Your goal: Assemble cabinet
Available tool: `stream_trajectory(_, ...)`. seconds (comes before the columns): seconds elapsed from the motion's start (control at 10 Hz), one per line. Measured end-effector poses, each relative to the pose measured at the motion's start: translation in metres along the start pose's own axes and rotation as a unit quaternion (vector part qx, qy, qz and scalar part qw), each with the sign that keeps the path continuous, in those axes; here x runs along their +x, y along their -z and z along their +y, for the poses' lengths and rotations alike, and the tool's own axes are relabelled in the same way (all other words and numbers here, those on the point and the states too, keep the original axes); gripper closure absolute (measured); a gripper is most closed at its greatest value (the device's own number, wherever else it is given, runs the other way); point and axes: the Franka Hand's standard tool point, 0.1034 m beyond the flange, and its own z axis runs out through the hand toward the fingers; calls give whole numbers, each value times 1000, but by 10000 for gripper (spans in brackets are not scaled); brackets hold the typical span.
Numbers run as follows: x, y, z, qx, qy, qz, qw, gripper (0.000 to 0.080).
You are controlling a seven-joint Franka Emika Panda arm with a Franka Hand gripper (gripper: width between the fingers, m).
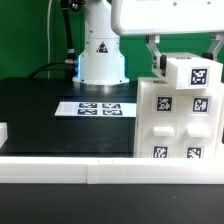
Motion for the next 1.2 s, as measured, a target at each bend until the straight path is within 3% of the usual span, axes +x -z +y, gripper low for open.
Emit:
stream_trajectory(0.3,2,0,1,2,-167,7,986,239)
stream_trajectory(0.7,1,-1,-3,3,-401,6,916,239)
stream_trajectory(1.2,-1,-2,-2,5,-672,0,741,238)
